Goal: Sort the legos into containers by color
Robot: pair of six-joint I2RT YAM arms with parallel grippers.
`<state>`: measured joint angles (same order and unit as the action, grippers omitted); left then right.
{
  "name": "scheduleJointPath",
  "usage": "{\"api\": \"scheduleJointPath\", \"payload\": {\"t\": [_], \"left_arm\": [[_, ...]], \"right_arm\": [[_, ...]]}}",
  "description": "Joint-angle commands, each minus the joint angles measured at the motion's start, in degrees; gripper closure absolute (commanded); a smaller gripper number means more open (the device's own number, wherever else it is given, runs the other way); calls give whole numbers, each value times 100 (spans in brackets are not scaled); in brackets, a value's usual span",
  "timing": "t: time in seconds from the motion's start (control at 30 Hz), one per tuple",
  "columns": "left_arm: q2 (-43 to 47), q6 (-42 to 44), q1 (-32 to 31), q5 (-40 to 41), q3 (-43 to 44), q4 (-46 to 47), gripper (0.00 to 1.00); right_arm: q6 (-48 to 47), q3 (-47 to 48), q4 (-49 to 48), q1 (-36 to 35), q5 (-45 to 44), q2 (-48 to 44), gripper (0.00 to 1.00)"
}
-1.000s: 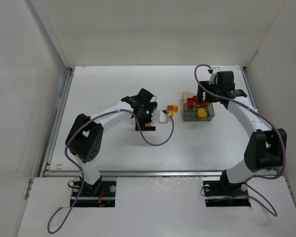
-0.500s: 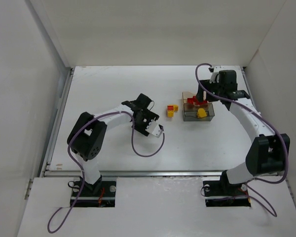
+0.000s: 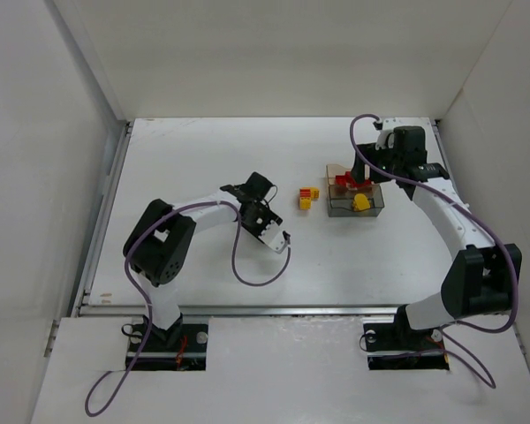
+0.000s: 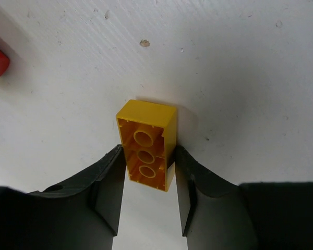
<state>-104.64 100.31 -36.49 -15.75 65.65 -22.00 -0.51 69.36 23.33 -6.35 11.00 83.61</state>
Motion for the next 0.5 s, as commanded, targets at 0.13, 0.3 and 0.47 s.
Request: {"api": "scheduleJointPath", "payload": {"t": [0.13,0.3,0.47], "left_arm": [[-241,-46,-51,37,71,-349,100],[-241,-1072,-51,-103,132,-139,100],[-109,-2769,238,-631,764,239,100]], "right_arm": [[-142,86,-224,20,77,-82,17],[-142,86,-172,20,130,-82,17],[-142,191,-171,20,235,-82,17]]}}
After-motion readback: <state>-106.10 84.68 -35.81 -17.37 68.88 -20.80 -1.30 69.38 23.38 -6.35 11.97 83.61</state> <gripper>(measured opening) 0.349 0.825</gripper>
